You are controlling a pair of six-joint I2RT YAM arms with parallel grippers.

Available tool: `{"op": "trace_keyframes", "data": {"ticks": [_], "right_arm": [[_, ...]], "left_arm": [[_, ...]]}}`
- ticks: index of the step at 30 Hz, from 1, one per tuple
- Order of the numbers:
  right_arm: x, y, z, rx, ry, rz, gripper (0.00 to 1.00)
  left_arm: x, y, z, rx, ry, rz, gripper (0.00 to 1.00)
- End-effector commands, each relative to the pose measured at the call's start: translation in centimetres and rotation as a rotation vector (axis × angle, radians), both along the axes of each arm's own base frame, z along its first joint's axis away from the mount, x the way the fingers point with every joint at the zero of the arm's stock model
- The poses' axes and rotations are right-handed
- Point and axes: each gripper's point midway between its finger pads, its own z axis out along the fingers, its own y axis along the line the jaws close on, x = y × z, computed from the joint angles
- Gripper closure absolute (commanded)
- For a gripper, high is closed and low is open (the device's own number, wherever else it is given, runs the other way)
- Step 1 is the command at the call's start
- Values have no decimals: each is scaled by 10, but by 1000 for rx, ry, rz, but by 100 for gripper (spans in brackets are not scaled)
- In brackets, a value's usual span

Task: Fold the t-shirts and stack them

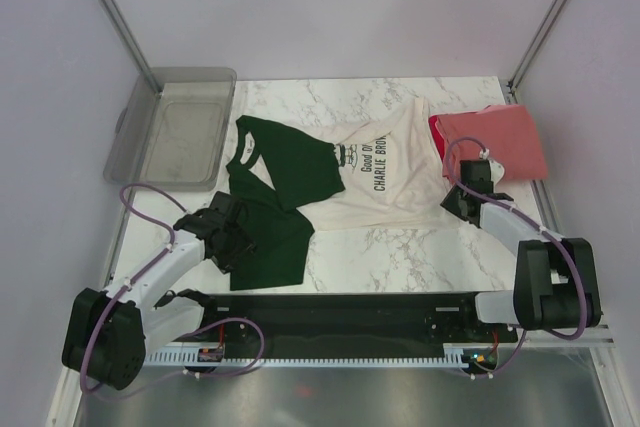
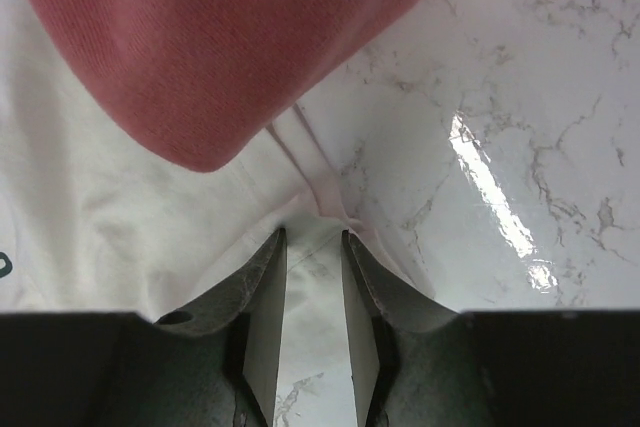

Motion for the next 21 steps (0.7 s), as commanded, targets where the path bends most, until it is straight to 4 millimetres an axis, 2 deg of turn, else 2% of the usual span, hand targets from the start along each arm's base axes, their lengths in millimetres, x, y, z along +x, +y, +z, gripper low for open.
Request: {"op": "trace_keyframes", "data": {"ticks": [1,6,7,10,11,12,16,21], "right_arm": [[23,5,19,14,-82,32,64],[15,2,18,-1,-76,33,64],[15,2,17,-2,-76,35,67],[10,-1,16,-16,-67,25,78],[10,-2,17,-21,-69,16,96],[9,-5,17,-28,-70,-2,100],[6,-6,24,-29,-78,-5,100],[-2,-5,44,-22,-118,-6,100]], "left_arm": [[8,-1,10,-3,-41,8,38],[8,-1,11,-2,-42,3,38],[8,-1,11,-2,-47,4,38],[8,0,11,1,-46,4,39],[8,0,11,1,-48,4,39],[8,0,11,3,-47,4,39],[9,3,10,18,-50,1,39],[10,3,13,19,-61,-2,39]]}}
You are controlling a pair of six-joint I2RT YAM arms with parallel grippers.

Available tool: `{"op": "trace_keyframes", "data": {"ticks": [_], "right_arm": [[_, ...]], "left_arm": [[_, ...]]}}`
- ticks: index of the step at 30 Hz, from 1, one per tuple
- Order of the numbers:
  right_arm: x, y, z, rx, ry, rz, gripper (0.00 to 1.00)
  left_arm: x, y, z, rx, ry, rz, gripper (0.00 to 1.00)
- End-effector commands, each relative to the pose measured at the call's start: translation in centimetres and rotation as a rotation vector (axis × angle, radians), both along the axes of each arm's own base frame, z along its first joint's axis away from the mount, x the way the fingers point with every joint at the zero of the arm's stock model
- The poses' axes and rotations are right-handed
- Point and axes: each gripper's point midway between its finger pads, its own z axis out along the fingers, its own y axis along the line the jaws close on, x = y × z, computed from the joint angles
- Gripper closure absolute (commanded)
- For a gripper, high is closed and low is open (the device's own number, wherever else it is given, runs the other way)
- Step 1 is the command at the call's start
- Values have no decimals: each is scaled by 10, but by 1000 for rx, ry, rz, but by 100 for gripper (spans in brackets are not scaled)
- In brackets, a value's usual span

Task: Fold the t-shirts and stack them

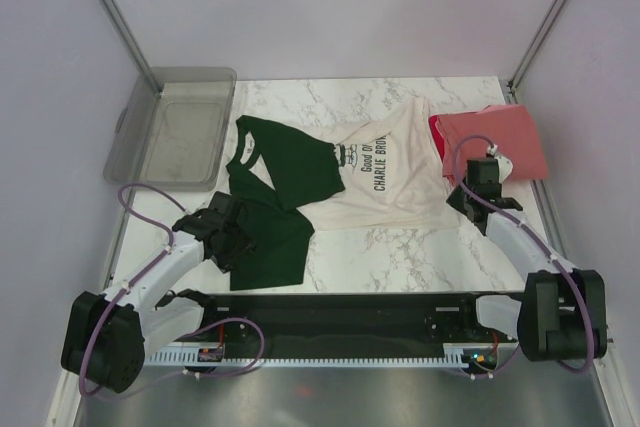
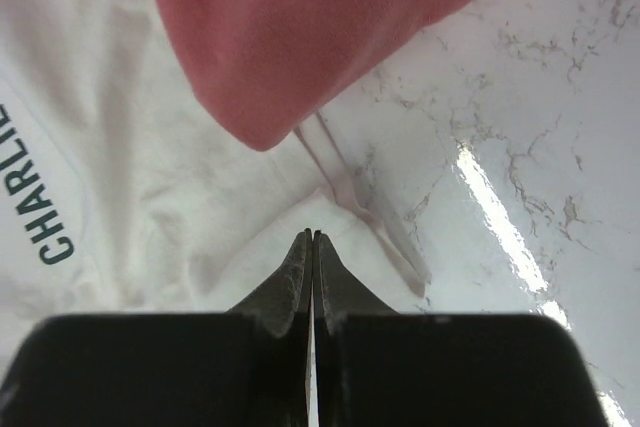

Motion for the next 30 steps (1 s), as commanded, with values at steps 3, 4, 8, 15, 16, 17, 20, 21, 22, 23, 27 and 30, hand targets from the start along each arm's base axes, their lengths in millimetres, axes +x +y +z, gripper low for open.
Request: {"op": "trace_keyframes", "data": {"ticks": [3,4,8,15,16,17,20,21,22,23,27,30], "right_arm": [[-14,2,24,23,-48,-4,100],[-18,3,29,32,-60,-2,100],[-43,7,24,71,-18,-22,100],[-74,11,24,109,-17,-35,80],[-73,9,24,100,-29,-37,53],[-71,8,23,92,-33,-42,46],[-53,8,26,66,-44,-8,44],[-44,6,28,57,-63,-6,44],[-40,6,18,40,-26,13,45],[-32,5,19,30,-30,21,45],[-3,0,10,-21,-23,45,45],[11,2,6,-24,-32,66,44]], "left_arm": [[10,2,12,17,-49,-8,38],[11,1,13,16,-52,-8,39],[12,1,15,18,-56,-11,39],[13,2,16,21,-59,-13,39],[13,2,16,21,-62,-13,39],[13,2,16,22,-59,-13,39],[13,2,15,23,-58,-11,39],[14,2,16,23,-60,-11,39],[13,2,16,25,-57,-12,39],[14,2,17,25,-63,-13,39],[13,2,17,22,-66,-20,39],[12,2,18,20,-70,-20,39]]}}
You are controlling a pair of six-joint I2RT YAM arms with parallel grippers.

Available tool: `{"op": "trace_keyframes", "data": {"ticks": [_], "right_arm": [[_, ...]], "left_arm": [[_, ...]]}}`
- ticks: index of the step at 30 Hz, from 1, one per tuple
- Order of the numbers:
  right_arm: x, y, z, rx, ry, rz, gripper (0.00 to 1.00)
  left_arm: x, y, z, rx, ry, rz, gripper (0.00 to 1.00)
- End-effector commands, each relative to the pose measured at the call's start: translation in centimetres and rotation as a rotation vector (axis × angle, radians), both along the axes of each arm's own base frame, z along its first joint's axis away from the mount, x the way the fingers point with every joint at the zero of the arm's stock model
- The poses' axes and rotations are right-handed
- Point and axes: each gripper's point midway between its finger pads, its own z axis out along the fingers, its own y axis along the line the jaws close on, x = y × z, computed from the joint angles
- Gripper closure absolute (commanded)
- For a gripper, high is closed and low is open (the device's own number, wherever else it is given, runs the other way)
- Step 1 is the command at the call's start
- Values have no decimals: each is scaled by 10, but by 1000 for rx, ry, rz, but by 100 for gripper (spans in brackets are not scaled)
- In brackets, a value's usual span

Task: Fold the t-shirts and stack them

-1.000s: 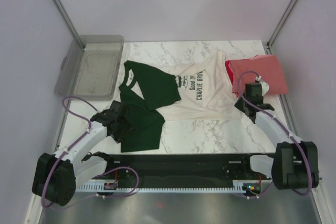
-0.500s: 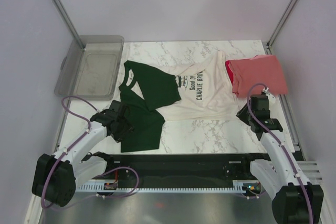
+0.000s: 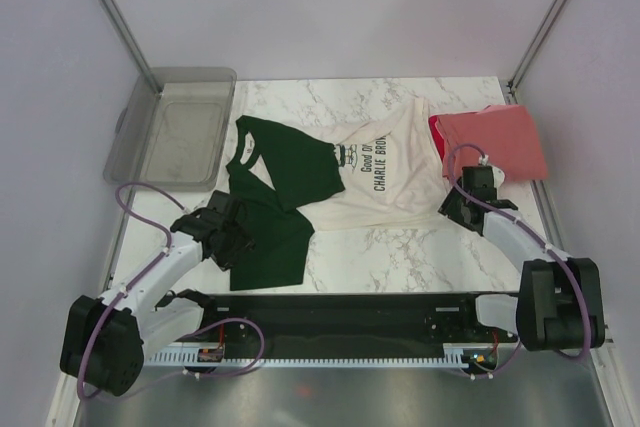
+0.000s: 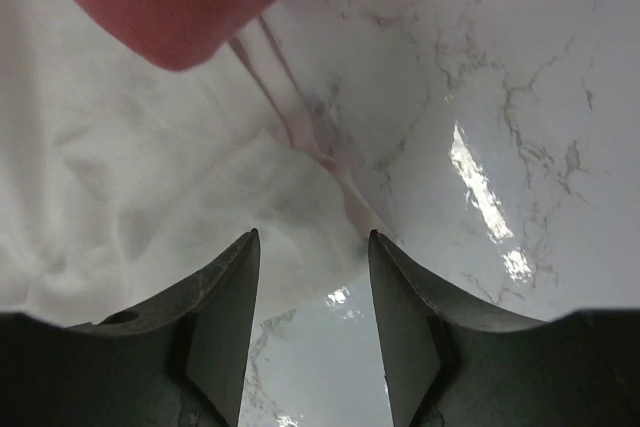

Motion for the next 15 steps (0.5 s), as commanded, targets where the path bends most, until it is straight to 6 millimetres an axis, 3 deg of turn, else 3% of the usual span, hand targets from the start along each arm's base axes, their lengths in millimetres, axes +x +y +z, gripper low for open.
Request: {"op": "trace_keyframes", "data": {"ticks": [1,11,15], "right_arm": [[44,-1,27,-26,-151,33,44],[50,-10,13,-59,-114,-11,44],[49,-8,2,-46,-78,-7,49]], "left_arm": [[9,1,12,15,-53,-22,39],[11,1,16,19,-64,-37,39],[12,1,16,23,-65,-44,40]]}}
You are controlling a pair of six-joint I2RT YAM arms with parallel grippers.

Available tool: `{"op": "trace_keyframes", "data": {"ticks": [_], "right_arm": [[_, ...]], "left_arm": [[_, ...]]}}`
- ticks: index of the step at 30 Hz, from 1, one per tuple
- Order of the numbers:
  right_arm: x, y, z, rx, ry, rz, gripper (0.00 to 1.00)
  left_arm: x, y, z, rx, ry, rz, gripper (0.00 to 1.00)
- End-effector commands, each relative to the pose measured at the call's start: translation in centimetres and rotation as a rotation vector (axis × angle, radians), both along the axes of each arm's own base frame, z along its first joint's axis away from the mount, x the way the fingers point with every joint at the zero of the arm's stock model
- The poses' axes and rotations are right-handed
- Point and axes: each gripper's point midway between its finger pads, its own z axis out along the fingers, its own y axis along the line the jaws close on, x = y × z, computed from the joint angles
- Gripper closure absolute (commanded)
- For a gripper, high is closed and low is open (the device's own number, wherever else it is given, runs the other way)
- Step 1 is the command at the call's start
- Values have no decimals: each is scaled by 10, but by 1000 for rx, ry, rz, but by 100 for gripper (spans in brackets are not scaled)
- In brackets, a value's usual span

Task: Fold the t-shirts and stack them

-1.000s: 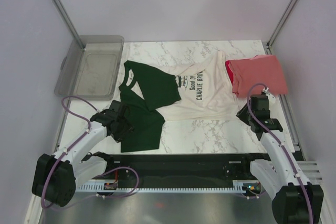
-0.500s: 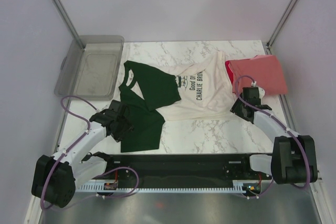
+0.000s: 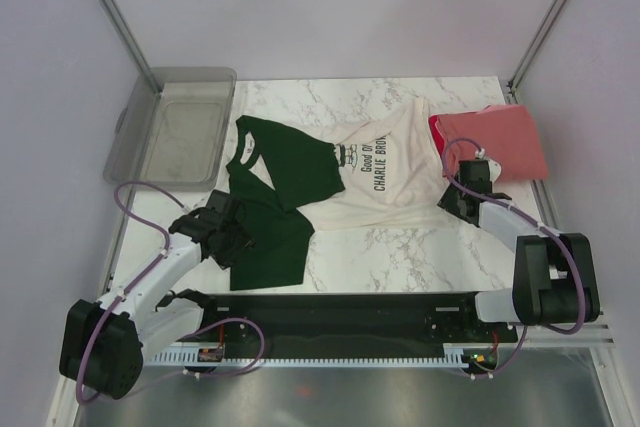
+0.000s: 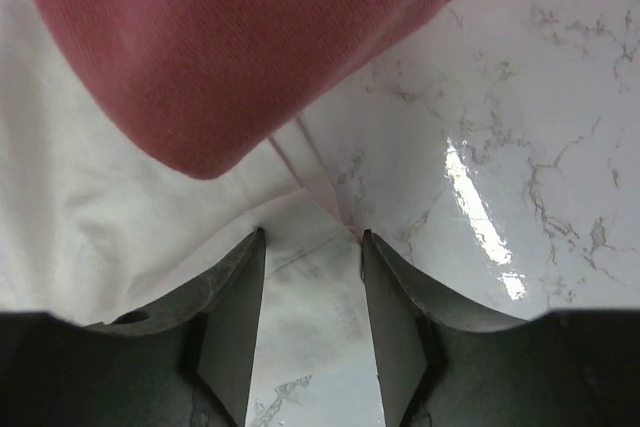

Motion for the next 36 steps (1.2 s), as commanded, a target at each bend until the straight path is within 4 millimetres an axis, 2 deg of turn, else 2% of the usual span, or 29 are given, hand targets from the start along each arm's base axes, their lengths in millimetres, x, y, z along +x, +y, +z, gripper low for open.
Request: {"op": "trace_keyframes", "data": {"ticks": [1,3,4,6,9,12,17,18,26,29,36], "right_arm": [[16,-4,7,-12,-36,-15,51],[15,-3,7,-10,-34,-15,57],[14,-4,7,-13,-35,-19,70],[14,-6,13,-20,-49,-27,88],[11,-8,25,-29,-77,-36,100],[4,-8,36,-23,-92,-43,100],[-18,-7,36,-4,-82,-58,100],[-19,-6,39,2,-99,-62,100],[-26,-7,21,3,-57,-71,100],[-24,-5,17,10,-58,-67,100],[-19,2,14,44,-72,-50,100]], "left_arm": [[10,2,11,26,-39,-28,40],[10,2,11,26,-38,-27,39],[10,2,11,26,-39,-28,40],[9,2,11,26,-36,-32,40],[9,1,12,22,-38,-40,41],[8,1,11,28,-36,-56,46],[0,4,1,45,13,-42,46],[0,4,0,45,18,-39,44],[-18,9,-12,96,108,-32,29],[-18,6,-8,104,102,-37,19],[-24,1,-8,108,126,-3,17]]}}
